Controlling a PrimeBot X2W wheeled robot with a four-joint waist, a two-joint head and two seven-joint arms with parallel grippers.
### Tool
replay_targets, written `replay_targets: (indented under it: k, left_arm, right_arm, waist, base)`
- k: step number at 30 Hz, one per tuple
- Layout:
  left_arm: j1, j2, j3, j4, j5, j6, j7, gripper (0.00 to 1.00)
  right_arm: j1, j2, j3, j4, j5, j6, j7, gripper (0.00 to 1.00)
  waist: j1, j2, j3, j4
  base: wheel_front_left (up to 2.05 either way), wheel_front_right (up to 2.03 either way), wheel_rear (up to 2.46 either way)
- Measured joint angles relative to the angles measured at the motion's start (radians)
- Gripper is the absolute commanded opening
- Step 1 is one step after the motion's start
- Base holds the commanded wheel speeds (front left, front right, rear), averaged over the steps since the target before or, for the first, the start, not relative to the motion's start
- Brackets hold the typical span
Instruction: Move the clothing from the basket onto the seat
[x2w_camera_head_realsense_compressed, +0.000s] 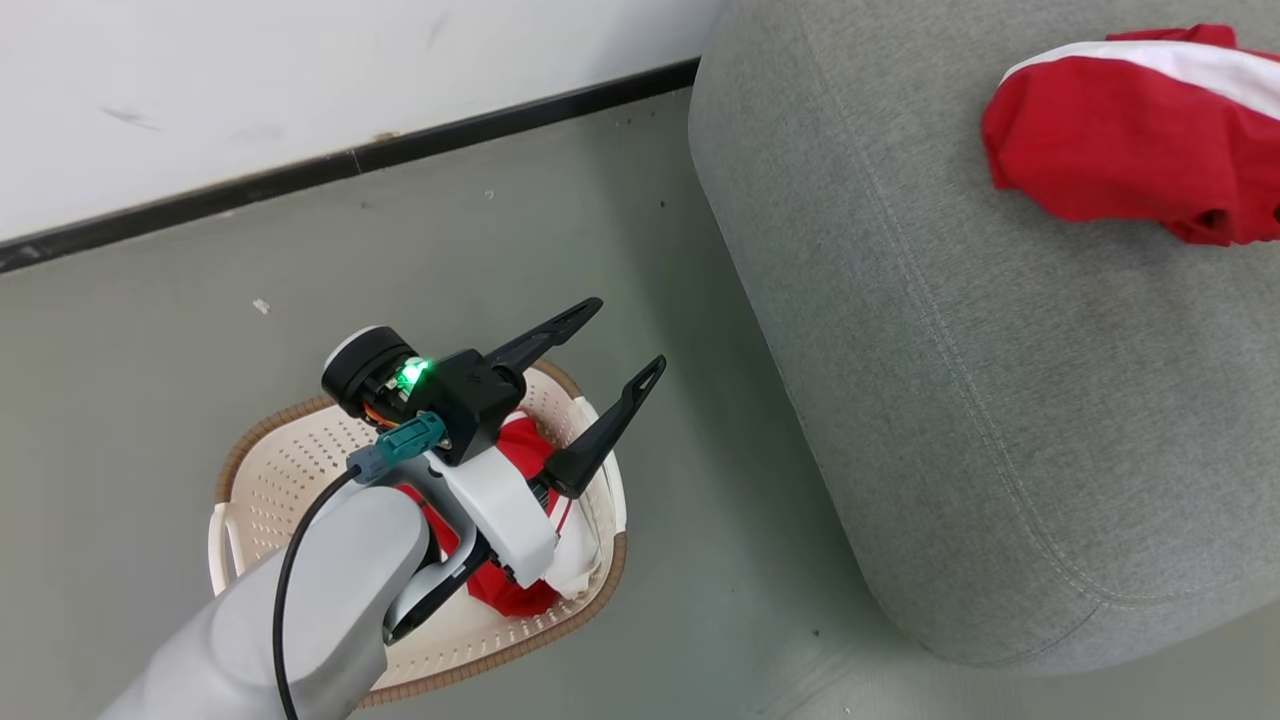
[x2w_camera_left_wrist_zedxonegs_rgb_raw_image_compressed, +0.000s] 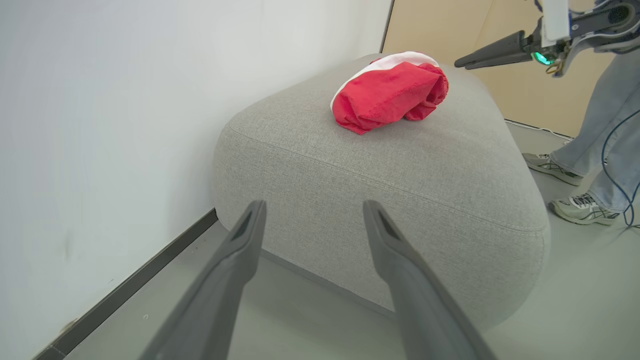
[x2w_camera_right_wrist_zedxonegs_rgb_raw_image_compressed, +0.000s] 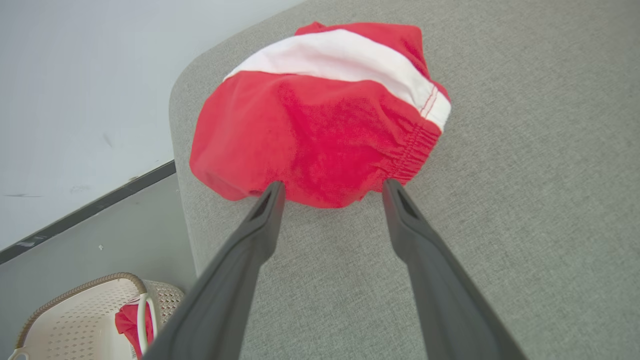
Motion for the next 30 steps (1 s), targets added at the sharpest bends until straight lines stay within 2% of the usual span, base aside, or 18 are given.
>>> replay_targets:
  k: [11, 24, 30]
  left_arm:
    - [0.037, 0.001, 0.021, 0.027, -0.019, 0.002, -0.018, 1.0]
    - [0.093, 0.001, 0.074, 0.05, -0.053, 0.041, -0.049, 1.0]
    - [0.118, 0.002, 0.099, 0.063, -0.062, 0.056, -0.053, 1.0]
  right_arm:
    - [0.034, -0.041, 0.036, -0.094, 0.009, 0.0, -0.087, 1.0]
    - [0.073, -0.068, 0.064, -0.183, 0.01, 0.0, -0.2, 1.0]
    - [0.107, -0.083, 0.048, -0.179, 0.018, 0.0, -0.251, 1.0]
  waist:
    - [0.0, 0.0, -0.071, -0.009]
    - [0.0, 0.0, -0.153, 0.008]
    - [0.0, 0.0, -0.186, 0.028]
  base:
    - [0.0, 0.0, 0.0]
    - [0.0, 0.0, 0.0]
    - [0.0, 0.0, 0.0]
